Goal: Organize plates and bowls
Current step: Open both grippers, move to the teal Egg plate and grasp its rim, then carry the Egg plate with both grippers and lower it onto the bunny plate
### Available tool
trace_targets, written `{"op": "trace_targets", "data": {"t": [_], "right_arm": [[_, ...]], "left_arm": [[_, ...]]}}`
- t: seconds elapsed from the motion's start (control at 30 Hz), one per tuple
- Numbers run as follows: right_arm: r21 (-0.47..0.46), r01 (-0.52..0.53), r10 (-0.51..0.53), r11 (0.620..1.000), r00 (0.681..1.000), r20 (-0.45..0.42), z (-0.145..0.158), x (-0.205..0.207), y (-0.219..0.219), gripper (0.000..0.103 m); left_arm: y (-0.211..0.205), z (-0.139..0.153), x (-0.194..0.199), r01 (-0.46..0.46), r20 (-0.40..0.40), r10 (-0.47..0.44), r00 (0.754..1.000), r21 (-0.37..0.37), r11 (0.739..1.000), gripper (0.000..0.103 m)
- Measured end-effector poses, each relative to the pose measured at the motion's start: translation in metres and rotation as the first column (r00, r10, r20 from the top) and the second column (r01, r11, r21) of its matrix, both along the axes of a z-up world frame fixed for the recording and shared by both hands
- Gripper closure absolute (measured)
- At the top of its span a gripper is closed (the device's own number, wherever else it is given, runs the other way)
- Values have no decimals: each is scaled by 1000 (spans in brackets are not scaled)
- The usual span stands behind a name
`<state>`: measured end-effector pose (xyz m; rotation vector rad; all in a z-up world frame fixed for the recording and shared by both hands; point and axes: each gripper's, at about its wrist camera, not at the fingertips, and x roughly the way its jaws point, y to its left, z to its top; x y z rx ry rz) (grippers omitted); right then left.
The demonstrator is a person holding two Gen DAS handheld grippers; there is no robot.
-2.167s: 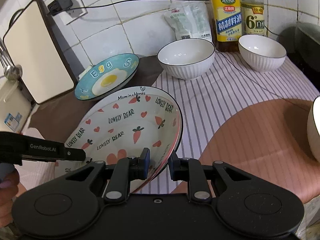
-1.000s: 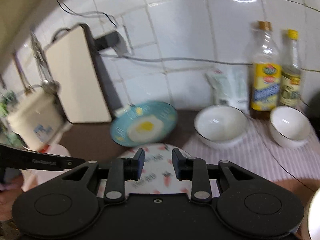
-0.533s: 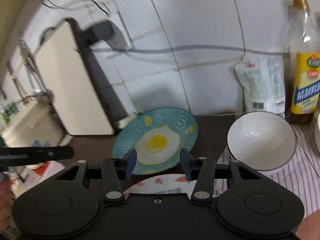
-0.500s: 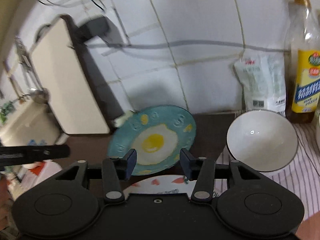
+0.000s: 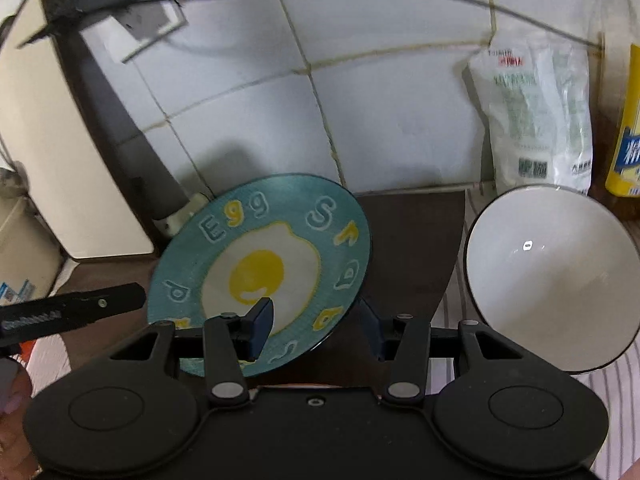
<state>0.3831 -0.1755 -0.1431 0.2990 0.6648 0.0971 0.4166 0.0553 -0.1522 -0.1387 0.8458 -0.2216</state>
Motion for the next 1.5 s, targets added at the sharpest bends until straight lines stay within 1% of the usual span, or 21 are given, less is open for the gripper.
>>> {"op": "trace_targets", "data": {"t": [0.1, 0.2, 0.33, 0.4, 0.47, 0.5, 0.53, 0.57, 0.6, 0.7, 0.8, 0.87, 0.93, 0.97, 1.0, 1.07, 1.13, 1.2, 1.3, 1.37, 1.5], "right_arm": [[-3, 16, -16, 1000, 1000, -12, -5, 9, 1, 50], [11, 24, -23, 1000, 1000, -18, -10, 18, 0, 50], [28, 10, -10, 1000, 1000, -9, -14, 25, 1, 50], [15, 9, -9, 1000, 1000, -4, -15, 26, 3, 50], [2, -6, 6, 1000, 1000, 2, -15, 27, 5, 50], [-3, -12, 12, 1000, 1000, 3, -16, 28, 6, 50], [-9, -15, 15, 1000, 1000, 3, -16, 29, 7, 50], [-10, -21, 21, 1000, 1000, 5, -17, 30, 8, 48], [-12, -23, 23, 1000, 1000, 7, -17, 31, 8, 47], [-7, -33, 33, 999, 999, 26, -20, 32, 6, 47], [-6, -41, 41, 999, 998, 49, -22, 32, 5, 48], [-15, -41, 41, 999, 997, 58, -23, 32, 5, 49], [-20, -22, 24, 1000, 998, 60, -23, 31, 4, 56], [-31, -5, 7, 999, 998, 58, -23, 30, 3, 66], [-36, 2, 0, 999, 998, 61, -23, 30, 1, 72], [-7, 9, -9, 1000, 998, 55, -22, 28, -3, 74], [-17, 20, -18, 1000, 997, 80, -17, 23, -3, 77], [-33, 19, -15, 999, 994, 109, -11, 16, -2, 78], [7, 18, -19, 1000, 994, 106, -1, 7, -7, 78], [12, 14, -16, 1000, 991, 136, 5, -3, -6, 78], [47, 6, -14, 999, 988, 156, 23, -30, -7, 78]], "left_arm": [[0, -10, 9, 0, -13, 0, 1000, 7, 1000, 45], [2, -15, 13, -3, 7, 3, 1000, -13, 1000, 48], [2, -20, 21, 6, -4, -7, 1000, -34, 999, 52], [1, -23, 23, 13, -18, -14, 1000, -32, 999, 58], [3, -27, 27, 15, -51, -18, 999, -45, 999, 62], [4, -31, 30, 10, -76, -14, 997, -52, 999, 67], [6, -35, 31, 3, -85, -8, 996, -60, 998, 67], [8, -35, 30, 2, -75, -7, 997, -70, 998, 70], [8, -36, 30, 10, -74, -15, 997, -77, 997, 74], [10, -38, 30, 11, -81, -20, 997, -108, 994, 78], [7, -40, 31, 18, -81, -28, 996, -122, 992, 86], [5, -40, 31, 6, -83, -17, 996, -129, 992, 86], [5, -40, 30, -2, -83, -9, 996, -129, 992, 86], [4, -40, 30, -1, -86, -10, 996, -129, 992, 86], [3, -39, 30, 2, -93, -14, 996, -123, 992, 86], [-5, -35, 27, 23, -89, -29, 996, -66, 998, 85], [-10, -30, 22, 35, -65, -37, 997, -31, 999, 84], [-11, -24, 16, 38, -46, -39, 998, -30, 999, 84], [-11, -12, 4, 48, -28, -48, 998, -18, 999, 84], [-10, -5, -6, 49, -14, -50, 999, -18, 999, 84], [-6, 20, -30, 52, 7, -51, 999, -25, 998, 84]]}}
